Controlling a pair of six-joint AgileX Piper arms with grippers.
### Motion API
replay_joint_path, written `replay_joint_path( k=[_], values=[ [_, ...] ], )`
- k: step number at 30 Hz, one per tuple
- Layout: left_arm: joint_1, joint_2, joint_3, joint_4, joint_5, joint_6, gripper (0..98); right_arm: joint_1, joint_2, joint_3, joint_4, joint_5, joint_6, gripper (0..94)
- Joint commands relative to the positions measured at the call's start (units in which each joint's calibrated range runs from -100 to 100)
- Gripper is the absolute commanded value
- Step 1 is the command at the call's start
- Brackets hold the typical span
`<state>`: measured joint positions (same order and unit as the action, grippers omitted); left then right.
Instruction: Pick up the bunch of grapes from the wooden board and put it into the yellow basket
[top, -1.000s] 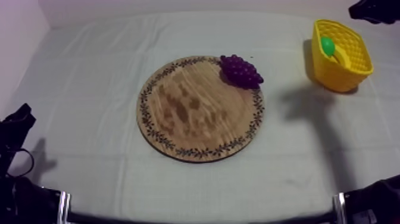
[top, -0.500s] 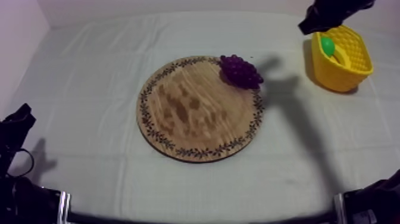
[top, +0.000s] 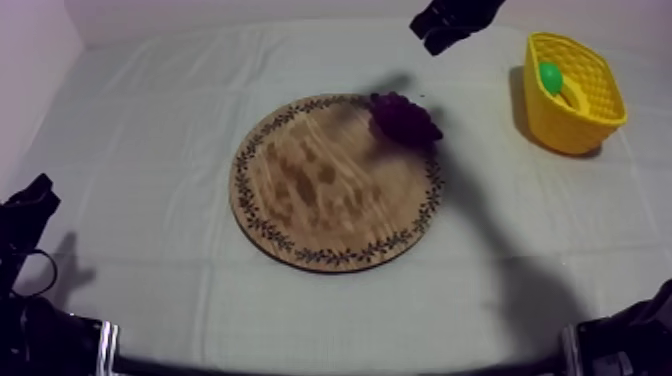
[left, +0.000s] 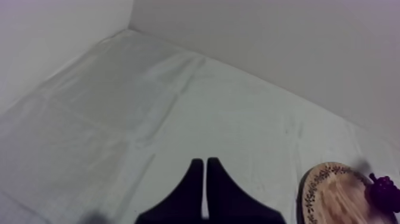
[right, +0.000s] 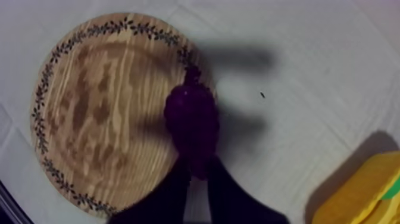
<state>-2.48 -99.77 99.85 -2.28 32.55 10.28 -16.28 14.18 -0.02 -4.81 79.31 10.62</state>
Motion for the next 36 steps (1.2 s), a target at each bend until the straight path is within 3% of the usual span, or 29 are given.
replay_joint_path(
  k=[1, 5, 10, 18, 36],
  values=[
    [-0.01, 0.03, 0.04, 0.01, 0.03, 0.00, 0.0, 0.06, 1.36, -0.98, 0.08, 0.11, -0.40, 42.4],
    [-0.01, 0.03, 0.04, 0.01, 0.03, 0.00, 0.0, 0.02, 3.23, -1.32, 0.41, 0.22, -0.55, 68.3],
    [-0.01, 0.03, 0.04, 0.01, 0.03, 0.00, 0.0, -0.83, 5.93, -2.12, 1.18, 0.52, -0.93, 81.0],
    [-0.01, 0.03, 0.04, 0.01, 0.03, 0.00, 0.0, -2.11, 11.09, -2.02, 2.03, -1.18, -1.71, 85.2],
    [-0.01, 0.03, 0.04, 0.01, 0.03, 0.00, 0.0, -2.89, 23.84, -3.75, 4.35, -6.71, -3.41, 82.7]
  ],
)
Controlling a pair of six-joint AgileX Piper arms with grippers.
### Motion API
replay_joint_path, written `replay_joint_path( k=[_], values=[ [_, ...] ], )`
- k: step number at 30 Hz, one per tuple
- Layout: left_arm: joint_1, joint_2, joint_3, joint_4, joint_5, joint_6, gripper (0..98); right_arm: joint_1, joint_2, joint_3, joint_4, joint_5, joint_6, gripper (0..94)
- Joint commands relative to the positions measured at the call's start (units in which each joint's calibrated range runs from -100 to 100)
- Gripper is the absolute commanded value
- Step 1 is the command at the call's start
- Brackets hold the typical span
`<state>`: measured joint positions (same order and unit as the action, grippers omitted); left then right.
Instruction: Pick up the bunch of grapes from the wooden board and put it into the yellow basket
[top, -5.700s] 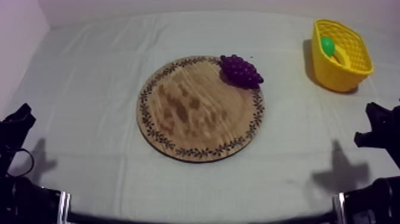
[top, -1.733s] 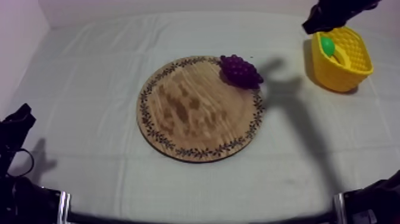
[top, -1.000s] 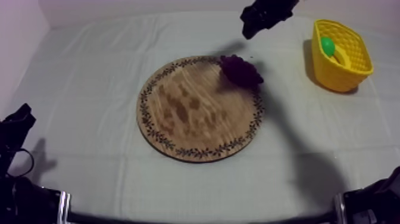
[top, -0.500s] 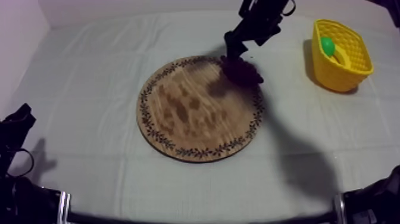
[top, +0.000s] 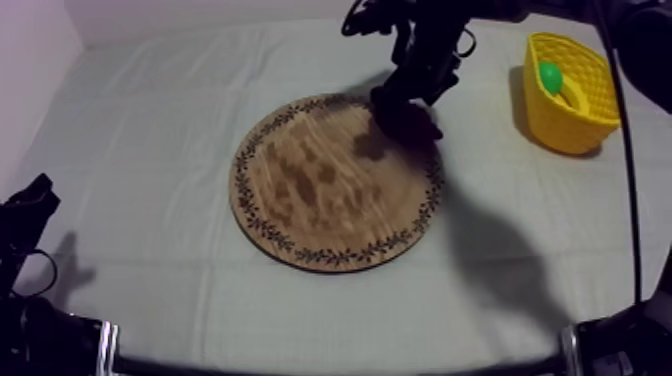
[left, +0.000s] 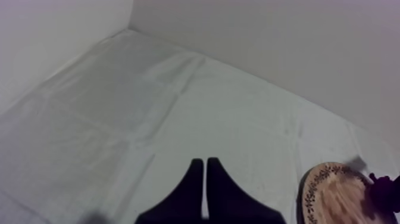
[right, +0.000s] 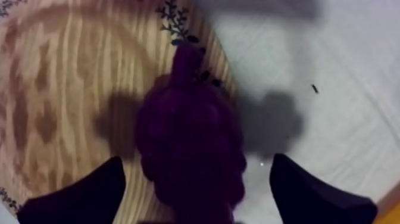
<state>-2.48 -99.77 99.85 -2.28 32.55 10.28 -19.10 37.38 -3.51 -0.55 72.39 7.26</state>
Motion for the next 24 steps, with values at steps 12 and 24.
replay_joint_path(
  k=[12, 24],
  values=[
    [-0.01, 0.03, 0.04, 0.01, 0.03, 0.00, 0.0, -0.38, 4.27, -3.52, 1.03, -0.30, -0.29, 33.1],
    [-0.01, 0.03, 0.04, 0.01, 0.03, 0.00, 0.0, 3.25, -10.91, -3.26, -0.30, 9.94, 2.32, 28.9]
  ],
)
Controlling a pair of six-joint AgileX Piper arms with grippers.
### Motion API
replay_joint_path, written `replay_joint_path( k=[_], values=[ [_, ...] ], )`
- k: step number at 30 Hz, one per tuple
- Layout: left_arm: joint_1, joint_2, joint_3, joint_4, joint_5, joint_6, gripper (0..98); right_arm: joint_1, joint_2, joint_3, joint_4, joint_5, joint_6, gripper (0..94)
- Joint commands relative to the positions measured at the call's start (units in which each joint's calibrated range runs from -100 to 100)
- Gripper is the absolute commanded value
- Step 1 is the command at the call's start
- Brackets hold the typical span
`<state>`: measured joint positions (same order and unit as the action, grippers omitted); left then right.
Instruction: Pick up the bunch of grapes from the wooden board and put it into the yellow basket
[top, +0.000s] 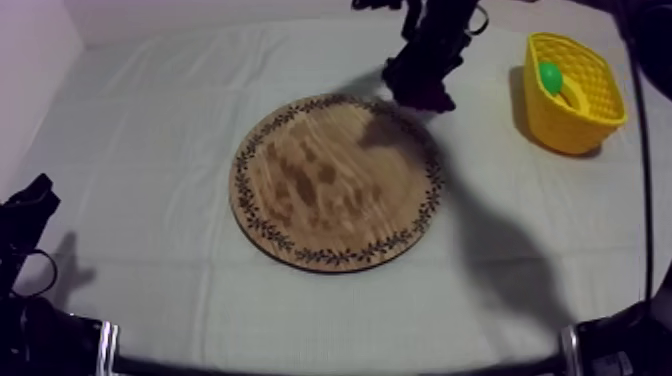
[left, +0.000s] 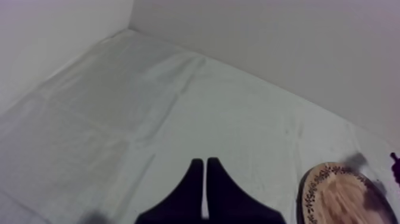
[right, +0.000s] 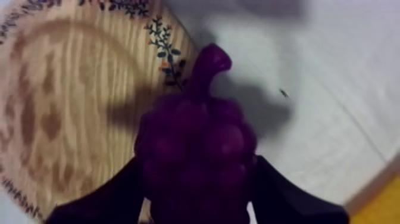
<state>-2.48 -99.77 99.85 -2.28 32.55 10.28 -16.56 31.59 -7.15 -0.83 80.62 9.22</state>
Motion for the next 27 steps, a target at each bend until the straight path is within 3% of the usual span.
replay_joint_path(
  k=[1, 7, 12, 20, 27],
  values=[
    [-0.01, 0.03, 0.04, 0.01, 0.03, 0.00, 0.0, 1.40, -7.48, 0.79, -0.14, 2.72, 0.66, 29.2],
    [-0.01, 0.03, 0.04, 0.01, 0.03, 0.00, 0.0, 8.01, -19.66, 2.91, -0.27, 7.90, 2.81, 30.6],
    [-0.01, 0.03, 0.04, 0.01, 0.03, 0.00, 0.0, 15.47, -23.86, 4.28, 0.42, 8.13, 4.02, 32.2],
    [-0.01, 0.03, 0.04, 0.01, 0.03, 0.00, 0.0, 23.36, -20.61, 4.06, 2.47, 6.41, 3.33, 32.6],
    [-0.01, 0.03, 0.04, 0.01, 0.03, 0.00, 0.0, 25.57, -13.32, 4.23, 4.44, 1.68, 1.19, 35.0]
  ],
)
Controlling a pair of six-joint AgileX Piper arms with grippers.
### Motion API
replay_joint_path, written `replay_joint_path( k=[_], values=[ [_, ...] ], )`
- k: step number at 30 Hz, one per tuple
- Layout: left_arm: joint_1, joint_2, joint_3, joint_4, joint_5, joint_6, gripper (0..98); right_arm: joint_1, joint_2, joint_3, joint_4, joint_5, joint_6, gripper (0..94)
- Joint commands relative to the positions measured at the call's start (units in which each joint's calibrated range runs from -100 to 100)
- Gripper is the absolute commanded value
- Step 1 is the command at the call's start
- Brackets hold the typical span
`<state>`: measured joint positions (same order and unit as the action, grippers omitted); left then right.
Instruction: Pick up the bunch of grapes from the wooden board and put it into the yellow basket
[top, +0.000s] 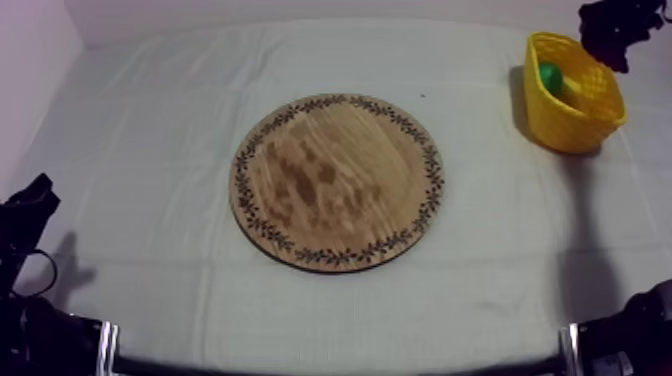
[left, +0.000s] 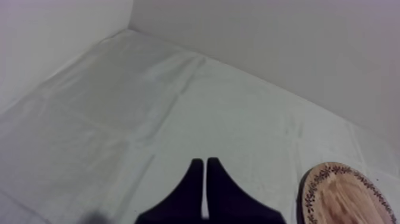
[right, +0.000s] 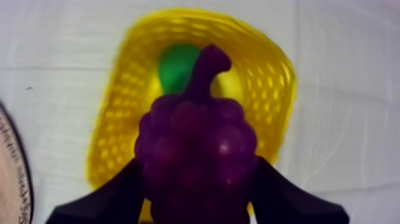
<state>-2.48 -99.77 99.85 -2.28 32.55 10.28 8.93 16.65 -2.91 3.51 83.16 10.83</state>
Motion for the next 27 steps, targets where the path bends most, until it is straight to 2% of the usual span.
replay_joint_path(
  k=[1, 3, 5, 7, 9, 12, 16, 23, 27],
  values=[
    [-0.01, 0.03, 0.04, 0.01, 0.03, 0.00, 0.0, 0.16, 2.61, -0.08, 0.33, -1.43, -0.77, 36.4],
    [-0.01, 0.03, 0.04, 0.01, 0.03, 0.00, 0.0, 0.25, 4.28, -0.26, 0.70, -2.48, -1.53, 43.6],
    [-0.01, 0.03, 0.04, 0.01, 0.03, 0.00, 0.0, 0.27, 5.50, -0.16, 0.98, -3.31, -2.15, 58.5],
    [-0.01, 0.03, 0.04, 0.01, 0.03, 0.00, 0.0, 0.23, 6.12, 0.08, 1.14, -3.84, -2.48, 68.3],
    [-0.01, 0.03, 0.04, 0.01, 0.03, 0.00, 0.0, 0.31, 5.67, 0.59, 1.12, -4.22, -2.69, 73.9],
    [-0.01, 0.03, 0.04, 0.01, 0.03, 0.00, 0.0, 0.74, 2.27, 2.64, 0.36, -4.75, -2.14, 76.1],
    [-0.01, 0.03, 0.04, 0.01, 0.03, 0.00, 0.0, 1.07, -6.98, 7.53, -1.42, -5.78, -1.10, 66.5],
    [-0.01, 0.03, 0.04, 0.01, 0.03, 0.00, 0.0, 0.96, -28.58, 18.07, -5.41, -7.96, -0.31, 31.2],
    [-0.01, 0.03, 0.04, 0.01, 0.03, 0.00, 0.0, -0.03, -40.76, 27.20, -5.96, -12.57, -1.52, 15.1]
  ],
)
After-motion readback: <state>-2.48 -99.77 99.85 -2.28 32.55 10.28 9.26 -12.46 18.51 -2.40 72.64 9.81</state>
